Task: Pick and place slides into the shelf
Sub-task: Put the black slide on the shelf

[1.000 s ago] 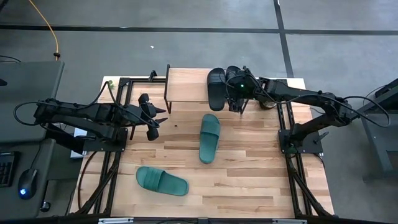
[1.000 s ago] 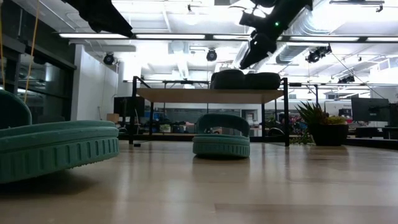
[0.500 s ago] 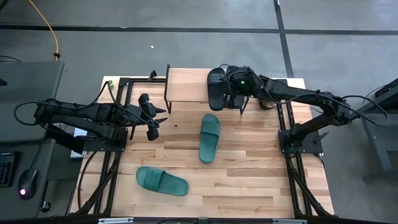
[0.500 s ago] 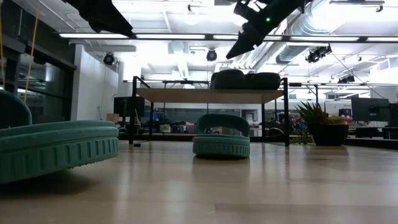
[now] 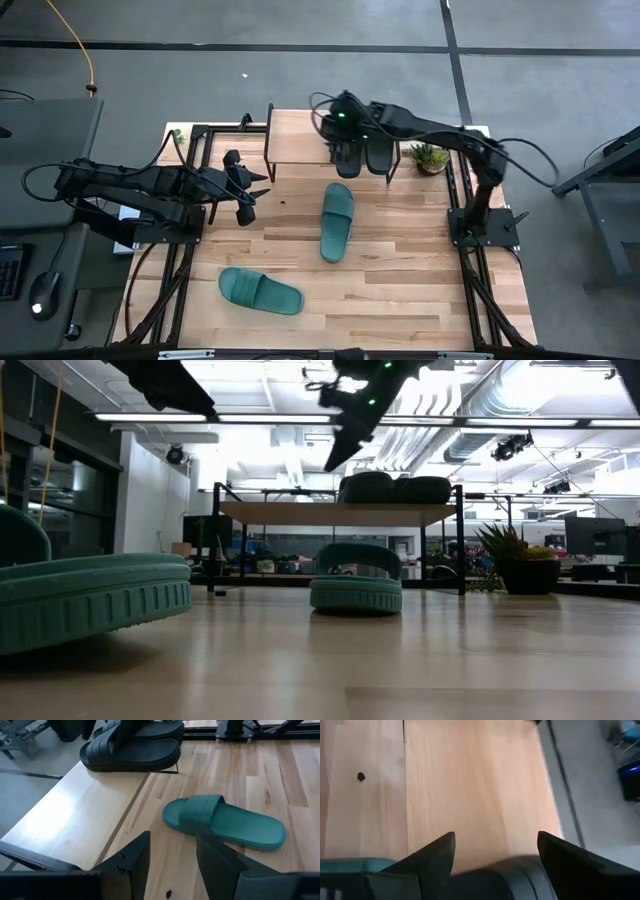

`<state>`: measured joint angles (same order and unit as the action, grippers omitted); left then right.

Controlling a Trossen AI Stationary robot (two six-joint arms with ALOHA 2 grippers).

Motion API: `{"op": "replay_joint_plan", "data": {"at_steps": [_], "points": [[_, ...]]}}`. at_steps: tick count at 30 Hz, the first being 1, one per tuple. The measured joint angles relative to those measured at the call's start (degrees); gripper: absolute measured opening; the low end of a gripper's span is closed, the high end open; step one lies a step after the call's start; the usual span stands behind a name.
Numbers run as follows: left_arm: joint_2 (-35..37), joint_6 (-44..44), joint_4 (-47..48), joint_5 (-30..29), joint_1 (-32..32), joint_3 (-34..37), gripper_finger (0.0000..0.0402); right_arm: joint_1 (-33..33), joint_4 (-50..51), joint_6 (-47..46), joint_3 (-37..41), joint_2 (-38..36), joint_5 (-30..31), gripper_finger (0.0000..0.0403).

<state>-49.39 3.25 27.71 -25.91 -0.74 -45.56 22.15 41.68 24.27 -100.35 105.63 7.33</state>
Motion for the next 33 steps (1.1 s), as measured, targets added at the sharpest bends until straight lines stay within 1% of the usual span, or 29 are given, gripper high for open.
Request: {"op": "replay_joint_plan", "data": {"at_steps": [4,7,9,12,18,25,29,33], "points": [[0.0,0.0,0.7,0.0,0.0,0.0,0.0143,0.0,6.6,-0.2,-7.4,6.2,0.0,0.0273],[0.0,0.0,1.1,0.0,0.0,0.0,0.0143,0.0,10.4,-0.3,-11.1,9.5,2.2,0.0273],[0.0,0.0,1.2,0.0,0.0,0.0,0.0143,0.0,12.0,-0.3,-12.4,10.1,3.9,0.0273],[0.0,0.0,1.2,0.0,0.0,0.0,0.0143,0.0,12.3,-0.7,-12.5,10.1,5.5,0.0273],[0.0,0.0,1.2,0.0,0.0,0.0,0.0143,0.3,17.2,-3.6,-13.0,10.2,8.8,0.0273],[0.0,0.0,1.2,0.0,0.0,0.0,0.0143,0.3,18.9,-4.5,-13.0,10.1,11.3,0.0273],[0.0,0.0,1.2,0.0,0.0,0.0,0.0143,0.3,18.4,-4.2,-13.0,10.1,10.7,0.0273],[0.0,0.0,1.2,0.0,0.0,0.0,0.0143,0.3,15.6,-2.3,-12.9,10.1,7.0,0.0273]]}}
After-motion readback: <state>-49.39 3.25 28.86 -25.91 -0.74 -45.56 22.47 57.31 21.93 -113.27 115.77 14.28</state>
